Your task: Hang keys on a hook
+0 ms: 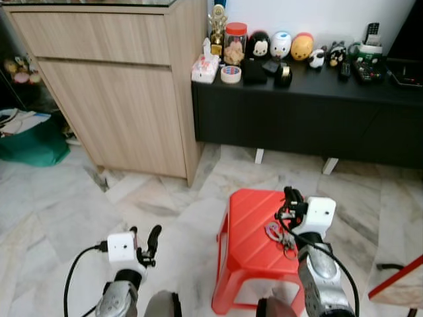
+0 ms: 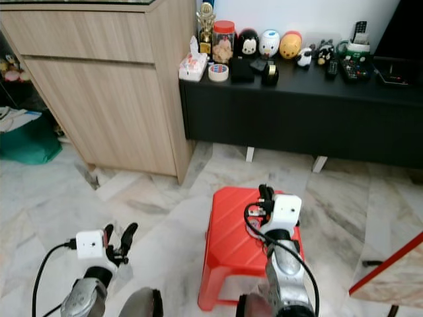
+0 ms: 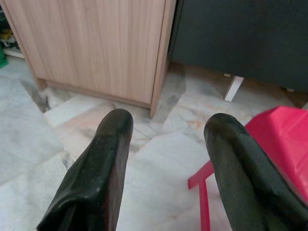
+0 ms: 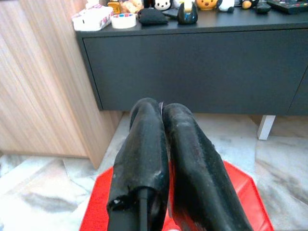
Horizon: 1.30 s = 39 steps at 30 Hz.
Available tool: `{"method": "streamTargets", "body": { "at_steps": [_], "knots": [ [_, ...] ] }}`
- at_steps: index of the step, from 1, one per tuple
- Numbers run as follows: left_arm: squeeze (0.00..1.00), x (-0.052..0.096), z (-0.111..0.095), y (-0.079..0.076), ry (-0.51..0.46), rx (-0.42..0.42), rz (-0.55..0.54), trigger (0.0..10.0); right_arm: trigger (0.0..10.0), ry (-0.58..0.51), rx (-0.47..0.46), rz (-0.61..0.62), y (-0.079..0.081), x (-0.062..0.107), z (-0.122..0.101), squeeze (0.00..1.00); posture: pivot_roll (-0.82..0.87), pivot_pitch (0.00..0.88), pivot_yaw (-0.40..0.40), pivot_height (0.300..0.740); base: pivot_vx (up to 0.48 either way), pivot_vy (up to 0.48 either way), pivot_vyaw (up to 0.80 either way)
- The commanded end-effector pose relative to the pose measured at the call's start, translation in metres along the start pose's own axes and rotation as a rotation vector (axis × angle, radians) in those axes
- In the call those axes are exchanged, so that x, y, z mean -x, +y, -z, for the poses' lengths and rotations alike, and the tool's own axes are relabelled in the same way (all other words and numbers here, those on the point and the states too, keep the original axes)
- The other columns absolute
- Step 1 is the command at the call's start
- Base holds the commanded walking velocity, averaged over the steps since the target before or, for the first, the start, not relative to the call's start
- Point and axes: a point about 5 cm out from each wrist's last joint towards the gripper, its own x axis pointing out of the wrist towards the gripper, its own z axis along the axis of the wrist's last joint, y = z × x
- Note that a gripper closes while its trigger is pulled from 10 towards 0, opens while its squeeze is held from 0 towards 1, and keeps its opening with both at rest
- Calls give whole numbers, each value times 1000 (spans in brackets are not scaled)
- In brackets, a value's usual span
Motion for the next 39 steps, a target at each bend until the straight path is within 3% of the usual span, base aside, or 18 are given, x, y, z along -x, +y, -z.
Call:
{"method": "streamTargets", "body": {
  "at_steps": [1, 5, 8, 9, 10, 14, 16, 18, 23, 28, 34, 39],
  "knots": [
    [0, 0, 4, 4, 17, -11, -15, 10000, 10000, 10, -8, 11, -3, 0, 1, 0, 81, 53, -18, 697, 0, 0, 0],
    [0, 0, 4, 7, 18, -9, -25, 10000, 10000, 9, -8, 11, -3, 0, 1, 0, 81, 53, -18, 707, 0, 0, 0],
    [0, 1, 13, 15, 61, 67, -41, 10000, 10000, 12, -8, 13, -3, -1, 1, 0, 88, 58, -19, 722, 0, 0, 0],
    [0, 2, 17, 33, 105, -38, -91, 10000, 10000, 17, -3, 9, -2, -1, 2, 0, 70, 59, -20, 732, 0, 0, 0],
    [0, 2, 15, 45, 101, -11, -147, 10000, 10000, 16, -3, 9, -2, -1, 2, 0, 67, 62, -19, 737, 0, 0, 0],
    [0, 1, 13, 61, 106, 45, -202, 10000, 10000, 13, -7, 11, -4, 0, 1, 0, 82, 59, -24, 740, 0, 0, 0],
    [0, 8, 27, 68, 198, -1, -191, 10000, 10000, 18, -5, 10, -5, 0, 2, 0, 98, 59, -21, 740, 0, 0, 0],
    [0, 18, 43, 71, 290, -49, -185, 10000, 10000, 23, -5, 15, -5, -1, 3, 0, 92, 56, -19, 740, 0, 0, 0],
    [0, 48, 77, 75, 470, -62, -224, 10000, 10000, 14, -21, 29, -6, -2, 1, 0, 92, 56, -19, 740, 0, 0, 0],
    [0, 83, 103, 79, 623, -27, -292, 10000, 10000, 25, -20, 37, -9, -1, 3, 0, 80, 52, -22, 740, 0, 0, 0],
    [0, 97, 113, 76, 679, -8, -300, 10000, 10000, 30, -19, 46, -10, -1, 4, 0, 78, 48, -23, 740, 0, 0, 0],
    [0, 95, 114, 71, 664, 4, -297, 10000, 10000, 33, -20, 37, -8, -2, 5, 0, 76, 45, -27, 740, 0, 0, 0]
  ]
}}
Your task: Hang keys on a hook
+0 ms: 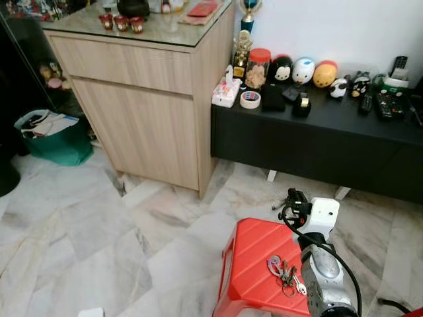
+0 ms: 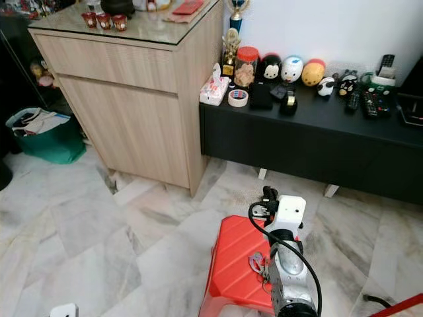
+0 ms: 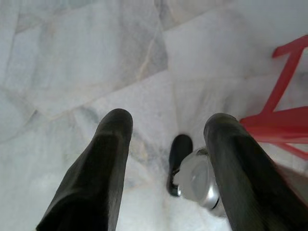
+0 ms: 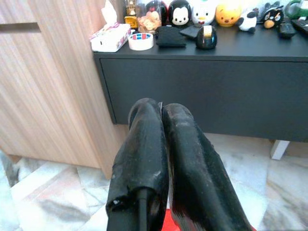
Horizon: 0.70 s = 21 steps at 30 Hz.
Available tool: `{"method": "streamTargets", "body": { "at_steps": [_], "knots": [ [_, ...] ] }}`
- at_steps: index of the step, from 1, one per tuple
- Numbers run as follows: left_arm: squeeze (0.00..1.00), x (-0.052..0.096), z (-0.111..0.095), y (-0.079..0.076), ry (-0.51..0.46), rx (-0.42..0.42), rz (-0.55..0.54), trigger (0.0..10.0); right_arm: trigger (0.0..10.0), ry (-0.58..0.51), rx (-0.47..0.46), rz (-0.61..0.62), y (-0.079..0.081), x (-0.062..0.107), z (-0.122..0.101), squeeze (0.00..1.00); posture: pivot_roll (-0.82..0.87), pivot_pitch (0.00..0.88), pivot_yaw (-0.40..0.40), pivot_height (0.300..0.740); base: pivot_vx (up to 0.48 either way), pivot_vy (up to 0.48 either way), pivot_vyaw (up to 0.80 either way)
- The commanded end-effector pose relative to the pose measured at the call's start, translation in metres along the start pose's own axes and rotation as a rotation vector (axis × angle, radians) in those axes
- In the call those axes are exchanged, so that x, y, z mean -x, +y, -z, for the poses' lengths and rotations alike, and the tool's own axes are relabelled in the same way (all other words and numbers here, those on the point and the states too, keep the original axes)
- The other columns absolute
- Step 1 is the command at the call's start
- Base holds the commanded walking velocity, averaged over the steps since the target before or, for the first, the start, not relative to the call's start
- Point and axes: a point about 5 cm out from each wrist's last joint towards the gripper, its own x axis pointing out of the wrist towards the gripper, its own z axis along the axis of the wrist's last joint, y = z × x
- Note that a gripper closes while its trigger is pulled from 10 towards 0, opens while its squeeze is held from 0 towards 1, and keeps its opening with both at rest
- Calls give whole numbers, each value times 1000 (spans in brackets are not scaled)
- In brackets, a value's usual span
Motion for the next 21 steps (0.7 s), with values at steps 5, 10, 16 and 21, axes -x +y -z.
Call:
{"method": "streamTargets", "body": {
  "at_steps": [5, 10, 16, 21],
  "knots": [
    [0, -1, 1, -5, 7, -3, 7, 10000, 10000, 24, -15, 11, 0, 0, 4, 0, 70, 32, -22, 740, 0, 0, 0],
    [0, -2, 0, -7, 5, -4, 17, 10000, 10000, 37, -27, 25, -1, 0, 5, 0, 59, 20, -15, 740, 0, 0, 0],
    [0, -2, 1, -9, 4, -1, 22, 10000, 10000, 41, -35, 21, 2, 1, 8, 0, 61, 7, -15, 740, 0, 0, -233],
    [0, -1, 3, -10, 7, -2, 28, 10000, 10000, 34, -30, 8, 7, 1, 7, 0, 60, 0, -15, 740, -251, 0, 0]
  ]
}}
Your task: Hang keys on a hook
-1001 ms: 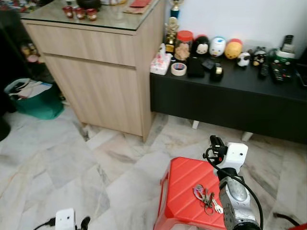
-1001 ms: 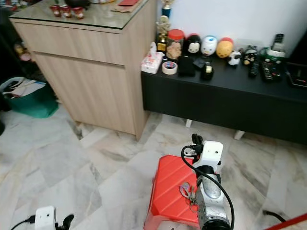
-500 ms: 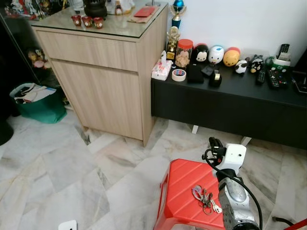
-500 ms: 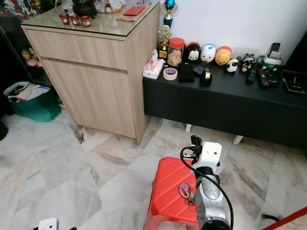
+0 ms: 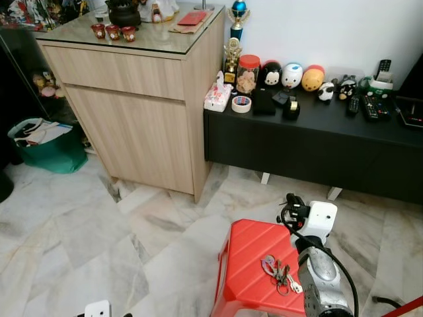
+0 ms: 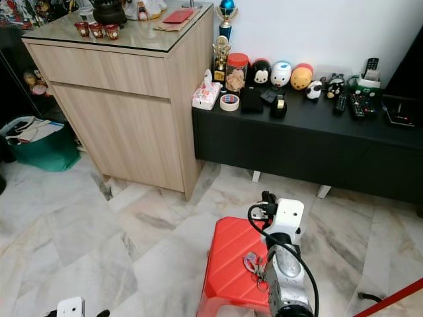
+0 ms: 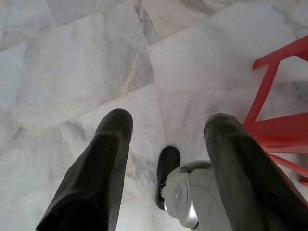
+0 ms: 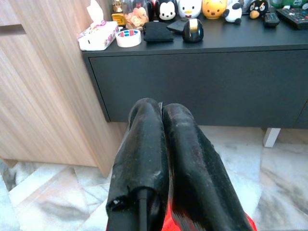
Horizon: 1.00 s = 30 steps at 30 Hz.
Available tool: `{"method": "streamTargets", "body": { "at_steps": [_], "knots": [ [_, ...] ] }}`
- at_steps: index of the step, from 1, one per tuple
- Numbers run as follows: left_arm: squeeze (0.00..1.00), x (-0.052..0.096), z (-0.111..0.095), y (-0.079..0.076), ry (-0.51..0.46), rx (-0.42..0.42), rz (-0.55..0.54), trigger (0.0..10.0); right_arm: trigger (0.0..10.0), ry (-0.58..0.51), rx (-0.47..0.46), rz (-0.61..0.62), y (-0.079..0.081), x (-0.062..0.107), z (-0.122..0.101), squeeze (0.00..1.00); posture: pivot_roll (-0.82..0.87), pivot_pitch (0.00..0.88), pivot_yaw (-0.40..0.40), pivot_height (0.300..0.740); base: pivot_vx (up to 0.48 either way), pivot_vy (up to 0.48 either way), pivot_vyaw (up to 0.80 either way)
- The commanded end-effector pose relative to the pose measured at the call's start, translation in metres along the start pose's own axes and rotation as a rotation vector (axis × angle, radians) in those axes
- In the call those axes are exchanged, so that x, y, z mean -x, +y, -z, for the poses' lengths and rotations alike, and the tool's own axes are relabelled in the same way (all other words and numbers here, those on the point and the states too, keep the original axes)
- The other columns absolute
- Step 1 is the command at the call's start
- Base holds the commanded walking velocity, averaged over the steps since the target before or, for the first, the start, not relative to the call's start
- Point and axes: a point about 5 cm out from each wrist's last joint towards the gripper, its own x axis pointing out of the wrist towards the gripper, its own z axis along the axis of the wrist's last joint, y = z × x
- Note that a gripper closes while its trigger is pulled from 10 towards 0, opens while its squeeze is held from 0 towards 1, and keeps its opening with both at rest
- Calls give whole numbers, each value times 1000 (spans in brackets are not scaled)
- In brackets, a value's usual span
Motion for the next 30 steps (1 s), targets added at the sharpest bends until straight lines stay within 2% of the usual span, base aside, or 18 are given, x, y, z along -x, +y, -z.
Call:
{"method": "streamTargets", "body": {
  "at_steps": [1, 22, 25, 30],
  "knots": [
    [0, 4, 10, 0, 32, -11, 4, 10000, 10000, -10, 3, -14, 4, -2, -2, 0, 59, 0, -15, 740, -270, 0, 0],
    [0, 4, 11, -3, 32, -3, 7, 10000, 10000, -3, 3, -4, 2, -4, -3, 0, 56, 0, -17, 740, -302, 0, 0],
    [0, 4, 11, -3, 33, -3, 8, 10000, 10000, -5, -2, -3, 2, -3, -3, 0, 56, 0, -17, 740, -310, 0, -637],
    [0, 4, 12, -5, 35, -3, 8, 10000, 10000, -9, 0, -1, 2, -3, -3, 0, 58, 0, -19, 740, -308, 0, 0]
  ]
}}
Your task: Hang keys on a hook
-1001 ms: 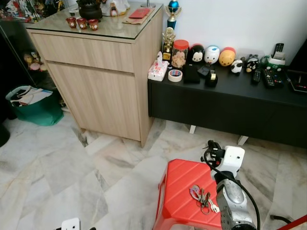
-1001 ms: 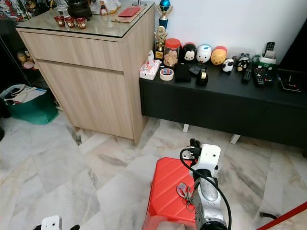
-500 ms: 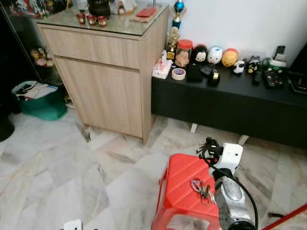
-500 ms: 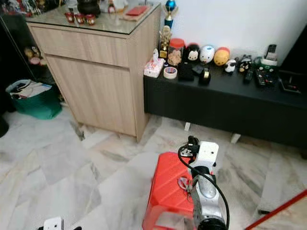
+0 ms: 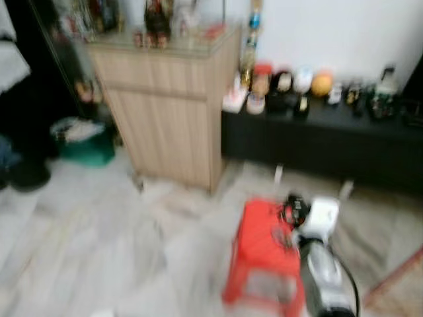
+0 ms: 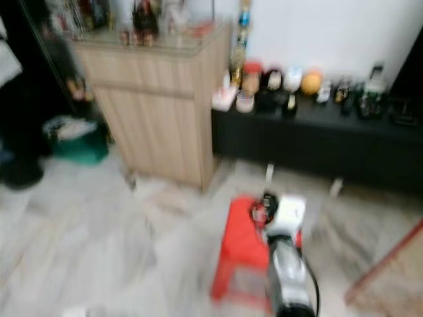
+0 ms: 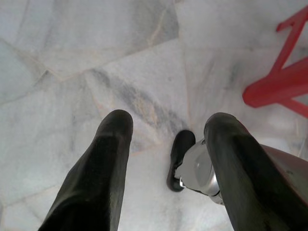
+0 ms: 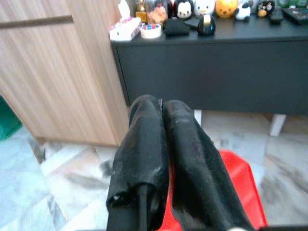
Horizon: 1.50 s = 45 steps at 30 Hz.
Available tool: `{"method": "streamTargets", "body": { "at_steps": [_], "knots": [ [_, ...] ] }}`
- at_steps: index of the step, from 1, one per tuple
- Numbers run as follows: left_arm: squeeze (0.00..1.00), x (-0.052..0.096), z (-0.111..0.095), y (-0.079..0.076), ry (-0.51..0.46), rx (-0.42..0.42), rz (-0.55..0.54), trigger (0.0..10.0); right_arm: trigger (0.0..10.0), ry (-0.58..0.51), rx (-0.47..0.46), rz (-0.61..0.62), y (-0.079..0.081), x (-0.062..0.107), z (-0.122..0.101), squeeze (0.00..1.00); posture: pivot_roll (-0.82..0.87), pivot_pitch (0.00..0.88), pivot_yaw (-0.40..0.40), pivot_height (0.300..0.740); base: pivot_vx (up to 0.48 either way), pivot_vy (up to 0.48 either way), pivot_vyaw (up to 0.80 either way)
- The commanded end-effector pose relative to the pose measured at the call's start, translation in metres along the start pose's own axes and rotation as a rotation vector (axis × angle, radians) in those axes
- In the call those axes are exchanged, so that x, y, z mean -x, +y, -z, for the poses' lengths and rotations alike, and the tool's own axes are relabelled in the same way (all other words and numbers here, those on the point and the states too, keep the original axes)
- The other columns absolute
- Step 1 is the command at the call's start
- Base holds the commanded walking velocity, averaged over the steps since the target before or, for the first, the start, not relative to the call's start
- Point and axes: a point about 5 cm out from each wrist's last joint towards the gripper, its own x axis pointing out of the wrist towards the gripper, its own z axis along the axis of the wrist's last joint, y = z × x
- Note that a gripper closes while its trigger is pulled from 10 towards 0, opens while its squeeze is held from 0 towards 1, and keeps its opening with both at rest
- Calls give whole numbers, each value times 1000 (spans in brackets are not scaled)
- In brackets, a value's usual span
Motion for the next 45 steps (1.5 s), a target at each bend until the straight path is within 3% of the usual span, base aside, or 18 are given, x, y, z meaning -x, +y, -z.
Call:
{"method": "streamTargets", "body": {
  "at_steps": [1, 17, 40, 45],
  "knots": [
    [0, -1, -1, -2, 0, -14, 7, 10000, 10000, -5, 4, -2, 1, 0, 0, 0, 60, 0, -20, 740, -311, 0, 0],
    [0, 0, 0, -4, 1, -5, 10, 10000, 10000, -1, 9, 21, -3, -1, -1, 0, 60, 14, -26, 740, -154, 0, 0],
    [0, 0, 2, -3, 6, 10, 5, 10000, 10000, -3, 7, 18, -3, -4, -4, 0, 60, 34, -31, 740, 0, 0, -800],
    [0, 0, 1, -2, 5, -3, 0, 10000, 10000, -11, 22, 11, -1, -4, -4, 0, 60, 34, -31, 740, 0, -100, 0]
  ]
}}
